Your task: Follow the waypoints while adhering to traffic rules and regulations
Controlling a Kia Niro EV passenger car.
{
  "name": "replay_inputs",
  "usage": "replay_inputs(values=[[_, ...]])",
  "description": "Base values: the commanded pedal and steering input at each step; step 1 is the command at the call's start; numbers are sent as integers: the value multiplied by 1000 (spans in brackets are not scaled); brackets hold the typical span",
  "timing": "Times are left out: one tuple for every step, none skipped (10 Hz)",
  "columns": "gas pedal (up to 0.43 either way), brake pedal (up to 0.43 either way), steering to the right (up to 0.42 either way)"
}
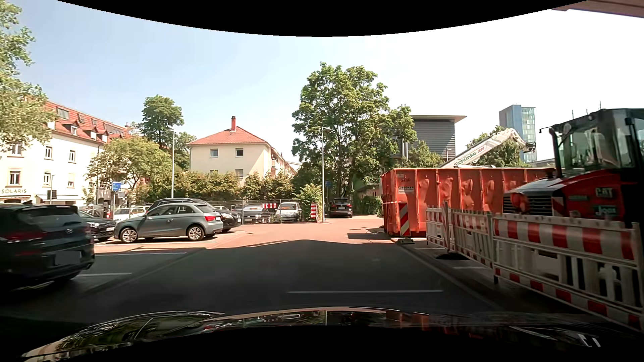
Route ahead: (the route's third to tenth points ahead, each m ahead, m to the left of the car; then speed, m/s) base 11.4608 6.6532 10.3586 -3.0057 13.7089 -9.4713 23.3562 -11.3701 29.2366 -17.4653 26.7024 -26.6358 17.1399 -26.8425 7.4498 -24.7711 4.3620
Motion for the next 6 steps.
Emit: replay_inputs(values=[[0,0,-3],[0,0,-6],[0,0,-8],[0,0,-7],[0,0,-5],[0,0,-5]])
